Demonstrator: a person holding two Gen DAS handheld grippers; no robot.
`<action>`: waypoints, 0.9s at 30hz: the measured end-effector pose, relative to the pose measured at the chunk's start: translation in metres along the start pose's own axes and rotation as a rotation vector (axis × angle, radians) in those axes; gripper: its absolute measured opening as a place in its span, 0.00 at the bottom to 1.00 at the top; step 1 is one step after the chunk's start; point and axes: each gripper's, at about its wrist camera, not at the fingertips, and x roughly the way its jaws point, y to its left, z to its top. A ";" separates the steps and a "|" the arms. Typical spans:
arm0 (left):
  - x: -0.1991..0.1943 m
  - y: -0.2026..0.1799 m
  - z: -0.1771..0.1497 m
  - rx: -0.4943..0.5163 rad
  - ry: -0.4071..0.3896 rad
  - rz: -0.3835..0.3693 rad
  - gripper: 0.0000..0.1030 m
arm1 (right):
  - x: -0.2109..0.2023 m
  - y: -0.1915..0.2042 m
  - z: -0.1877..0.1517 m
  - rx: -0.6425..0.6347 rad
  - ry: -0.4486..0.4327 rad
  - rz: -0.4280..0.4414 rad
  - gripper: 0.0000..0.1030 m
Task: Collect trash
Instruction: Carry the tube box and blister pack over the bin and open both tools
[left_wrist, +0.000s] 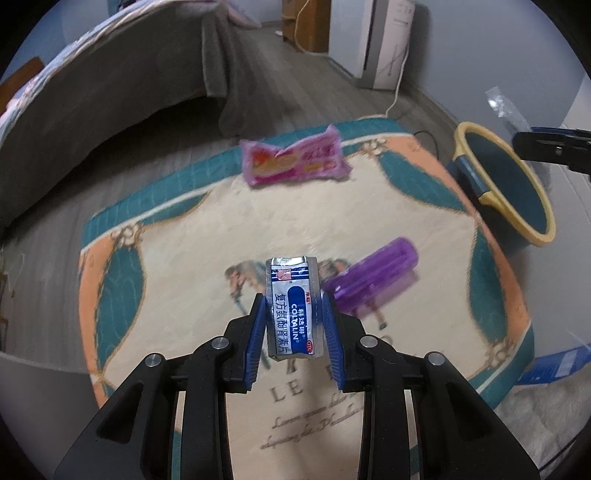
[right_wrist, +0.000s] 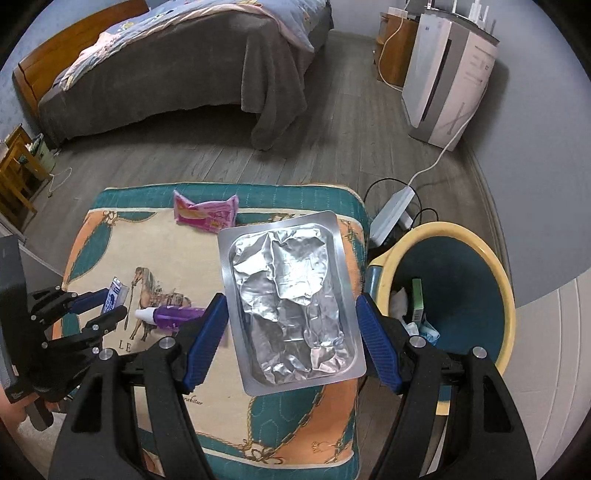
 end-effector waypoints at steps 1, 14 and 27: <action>-0.001 -0.003 0.002 0.003 -0.005 -0.002 0.31 | 0.001 -0.003 0.001 0.011 -0.001 0.007 0.68; -0.002 -0.055 0.028 0.047 -0.068 -0.041 0.31 | 0.000 -0.044 -0.007 0.084 -0.003 0.024 0.68; -0.030 -0.095 0.055 0.136 -0.152 -0.072 0.31 | -0.003 -0.092 -0.008 0.204 -0.027 0.013 0.68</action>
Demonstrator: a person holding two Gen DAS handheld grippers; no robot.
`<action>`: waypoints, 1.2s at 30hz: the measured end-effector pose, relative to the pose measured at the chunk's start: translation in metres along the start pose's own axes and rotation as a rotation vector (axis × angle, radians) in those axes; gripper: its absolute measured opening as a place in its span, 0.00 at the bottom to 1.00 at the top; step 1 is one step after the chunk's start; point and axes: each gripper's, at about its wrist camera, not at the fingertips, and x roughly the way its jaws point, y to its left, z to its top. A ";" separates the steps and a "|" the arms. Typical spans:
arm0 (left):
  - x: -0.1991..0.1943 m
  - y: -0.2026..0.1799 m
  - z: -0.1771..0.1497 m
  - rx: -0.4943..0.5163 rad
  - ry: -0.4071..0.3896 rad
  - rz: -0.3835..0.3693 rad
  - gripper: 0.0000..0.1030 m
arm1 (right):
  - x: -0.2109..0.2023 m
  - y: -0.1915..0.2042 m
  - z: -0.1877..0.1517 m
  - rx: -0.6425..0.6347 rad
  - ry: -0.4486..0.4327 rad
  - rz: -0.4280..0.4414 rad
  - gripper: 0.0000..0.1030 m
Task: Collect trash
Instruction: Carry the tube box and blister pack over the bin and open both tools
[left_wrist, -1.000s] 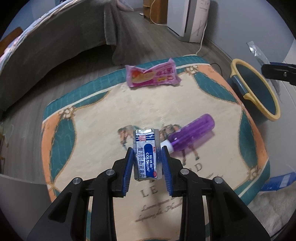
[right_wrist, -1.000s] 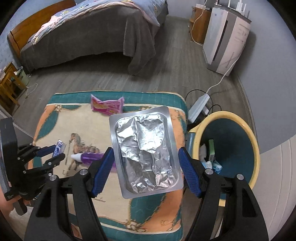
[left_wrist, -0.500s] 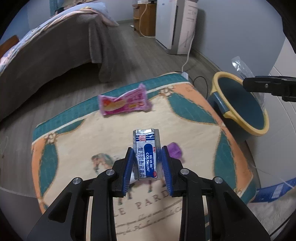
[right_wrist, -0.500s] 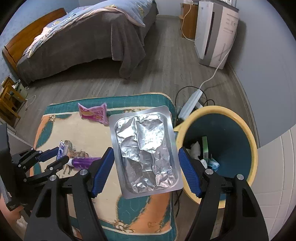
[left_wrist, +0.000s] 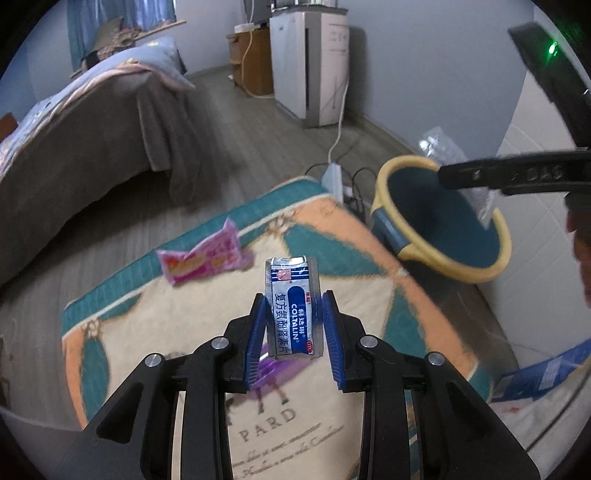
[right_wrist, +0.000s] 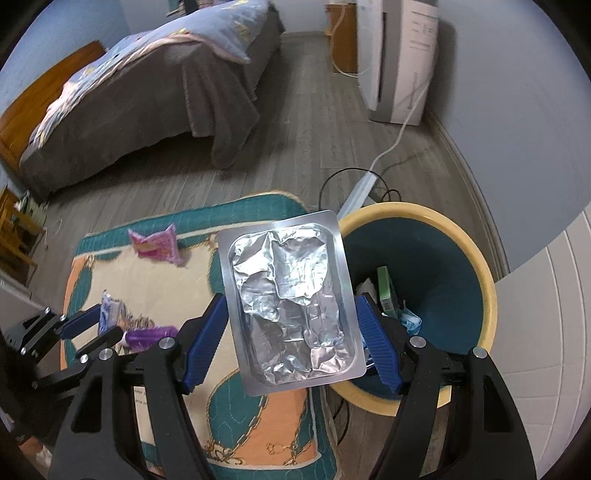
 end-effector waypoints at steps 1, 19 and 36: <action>0.000 -0.003 0.004 -0.010 -0.005 -0.013 0.31 | 0.002 -0.005 0.001 0.013 0.000 -0.004 0.68; 0.033 -0.068 0.051 0.016 0.017 -0.152 0.31 | 0.043 -0.109 -0.012 0.217 0.094 -0.138 0.68; 0.087 -0.139 0.081 0.123 0.024 -0.218 0.31 | 0.035 -0.142 -0.015 0.369 0.011 -0.248 0.69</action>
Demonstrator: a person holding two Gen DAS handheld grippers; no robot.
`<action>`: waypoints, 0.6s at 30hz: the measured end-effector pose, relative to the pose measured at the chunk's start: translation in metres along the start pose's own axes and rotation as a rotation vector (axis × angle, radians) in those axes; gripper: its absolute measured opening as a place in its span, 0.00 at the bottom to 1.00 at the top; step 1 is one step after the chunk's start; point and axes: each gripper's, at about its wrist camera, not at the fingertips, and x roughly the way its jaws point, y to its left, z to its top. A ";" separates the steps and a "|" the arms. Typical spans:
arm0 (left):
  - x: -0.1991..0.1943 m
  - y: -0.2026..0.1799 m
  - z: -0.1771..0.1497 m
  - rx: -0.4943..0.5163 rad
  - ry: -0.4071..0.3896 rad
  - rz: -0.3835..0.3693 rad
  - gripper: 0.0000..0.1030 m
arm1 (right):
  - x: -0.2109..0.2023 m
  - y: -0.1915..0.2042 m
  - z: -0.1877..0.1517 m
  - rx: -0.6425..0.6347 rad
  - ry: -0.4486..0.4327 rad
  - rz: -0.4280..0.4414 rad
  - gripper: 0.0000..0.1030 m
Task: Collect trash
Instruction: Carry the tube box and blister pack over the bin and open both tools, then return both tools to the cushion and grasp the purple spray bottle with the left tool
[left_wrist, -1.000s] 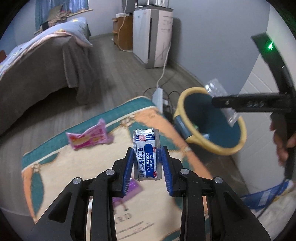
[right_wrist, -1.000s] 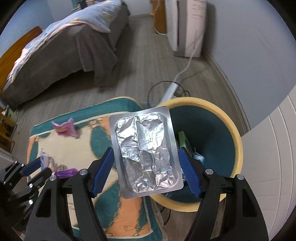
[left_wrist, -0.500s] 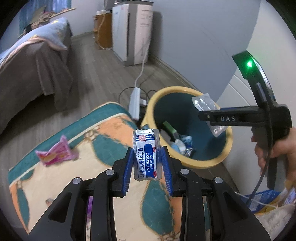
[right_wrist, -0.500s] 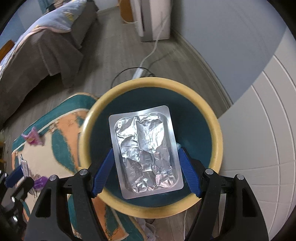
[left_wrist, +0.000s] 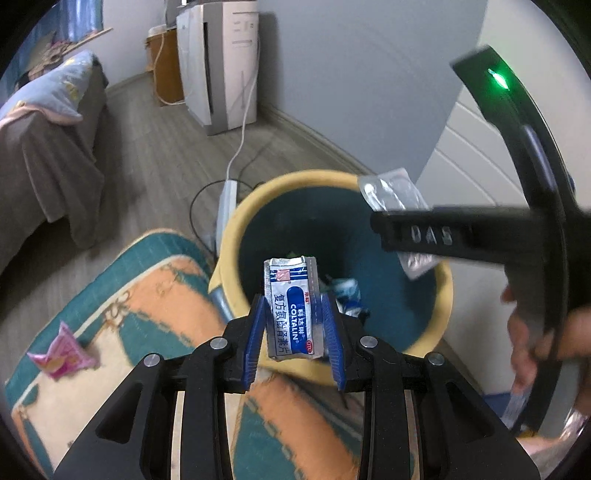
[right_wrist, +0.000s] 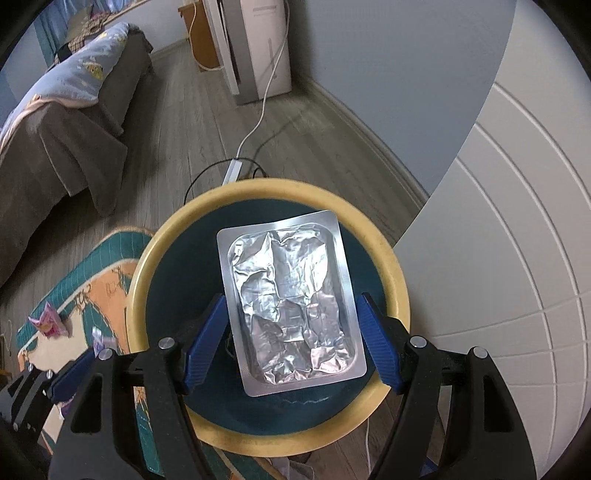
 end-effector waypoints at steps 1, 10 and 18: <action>-0.001 0.001 0.004 -0.008 -0.014 -0.002 0.31 | -0.002 -0.002 0.001 0.006 -0.014 -0.002 0.69; -0.020 -0.002 0.015 -0.008 -0.136 -0.036 0.58 | -0.013 -0.009 0.009 0.050 -0.084 0.000 0.70; -0.027 0.010 0.007 -0.038 -0.144 0.024 0.91 | -0.013 -0.008 0.010 0.059 -0.077 0.041 0.94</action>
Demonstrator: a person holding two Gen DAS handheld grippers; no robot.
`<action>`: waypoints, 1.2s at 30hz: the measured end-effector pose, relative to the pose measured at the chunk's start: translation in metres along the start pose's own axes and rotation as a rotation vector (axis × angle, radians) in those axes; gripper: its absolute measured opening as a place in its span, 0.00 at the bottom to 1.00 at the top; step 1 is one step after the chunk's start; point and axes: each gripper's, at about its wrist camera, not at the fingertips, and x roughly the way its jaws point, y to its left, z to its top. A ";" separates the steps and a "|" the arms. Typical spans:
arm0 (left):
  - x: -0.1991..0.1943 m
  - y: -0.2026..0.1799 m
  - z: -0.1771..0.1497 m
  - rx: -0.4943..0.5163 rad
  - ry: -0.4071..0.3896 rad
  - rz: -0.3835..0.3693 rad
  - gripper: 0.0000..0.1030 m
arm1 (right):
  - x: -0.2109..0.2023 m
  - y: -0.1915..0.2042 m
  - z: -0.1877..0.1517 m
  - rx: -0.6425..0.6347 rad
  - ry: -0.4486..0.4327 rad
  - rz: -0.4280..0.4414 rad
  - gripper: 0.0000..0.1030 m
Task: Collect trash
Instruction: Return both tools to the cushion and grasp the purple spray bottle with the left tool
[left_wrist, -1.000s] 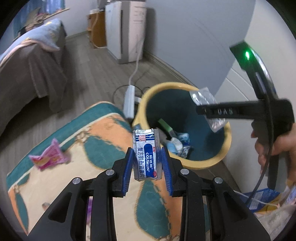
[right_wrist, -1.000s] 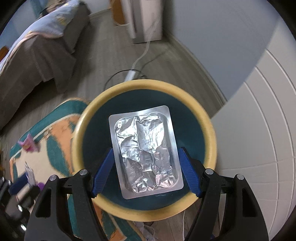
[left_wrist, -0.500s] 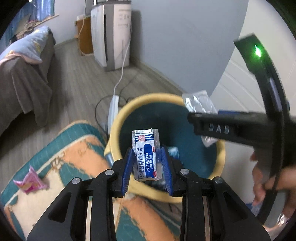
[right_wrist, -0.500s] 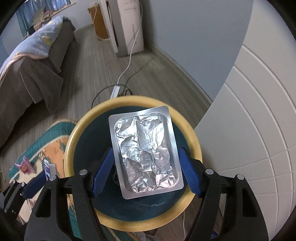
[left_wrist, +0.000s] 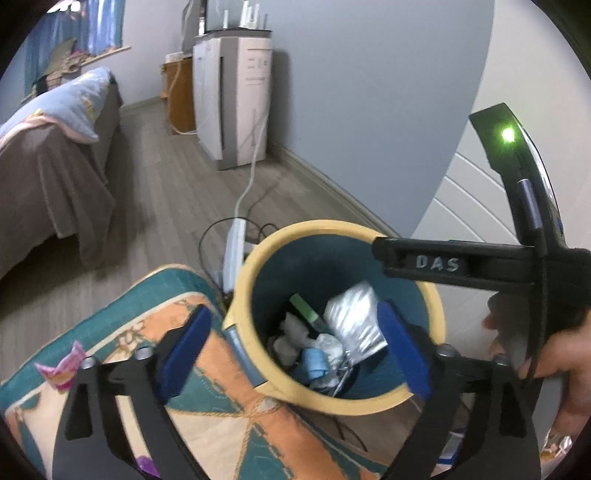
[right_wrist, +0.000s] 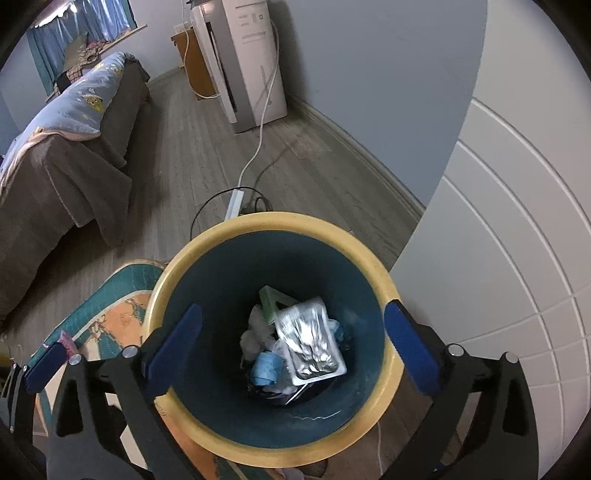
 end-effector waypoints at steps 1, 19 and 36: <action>-0.002 0.004 -0.002 -0.004 -0.001 0.008 0.92 | 0.002 0.002 0.000 -0.007 0.008 0.003 0.94; -0.068 0.115 -0.060 -0.069 0.074 0.220 0.94 | -0.005 0.072 -0.009 -0.119 0.013 0.045 0.94; -0.042 0.160 -0.154 -0.060 0.270 0.239 0.94 | 0.010 0.173 -0.049 -0.363 0.089 0.024 0.94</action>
